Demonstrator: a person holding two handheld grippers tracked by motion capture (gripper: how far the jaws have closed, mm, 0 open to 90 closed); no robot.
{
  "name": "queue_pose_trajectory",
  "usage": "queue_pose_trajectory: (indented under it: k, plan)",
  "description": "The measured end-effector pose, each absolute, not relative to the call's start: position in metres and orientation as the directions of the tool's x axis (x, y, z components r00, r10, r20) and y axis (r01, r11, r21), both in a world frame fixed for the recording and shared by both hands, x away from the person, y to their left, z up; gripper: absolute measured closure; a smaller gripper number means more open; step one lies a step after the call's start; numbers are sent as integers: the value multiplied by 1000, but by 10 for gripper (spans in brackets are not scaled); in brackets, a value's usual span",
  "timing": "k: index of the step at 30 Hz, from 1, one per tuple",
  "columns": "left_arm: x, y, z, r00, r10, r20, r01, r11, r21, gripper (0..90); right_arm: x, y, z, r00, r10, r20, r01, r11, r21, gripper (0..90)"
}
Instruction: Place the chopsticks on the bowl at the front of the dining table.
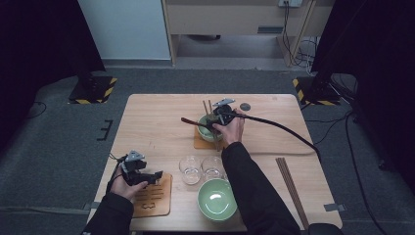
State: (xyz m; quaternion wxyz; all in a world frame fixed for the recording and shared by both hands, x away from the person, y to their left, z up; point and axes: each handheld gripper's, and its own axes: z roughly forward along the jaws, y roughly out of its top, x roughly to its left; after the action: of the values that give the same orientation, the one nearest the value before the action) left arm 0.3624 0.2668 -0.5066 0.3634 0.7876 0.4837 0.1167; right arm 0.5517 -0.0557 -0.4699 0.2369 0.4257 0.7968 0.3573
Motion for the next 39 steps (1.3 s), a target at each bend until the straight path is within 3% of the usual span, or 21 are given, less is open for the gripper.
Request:
queue_pose_trajectory:
  k: [39]
  plan:
    - [363, 267, -507, 506, 847, -166, 677, -270, 685, 153, 562, -55, -472, -458, 885, -79, 531, 344, 775, 207]
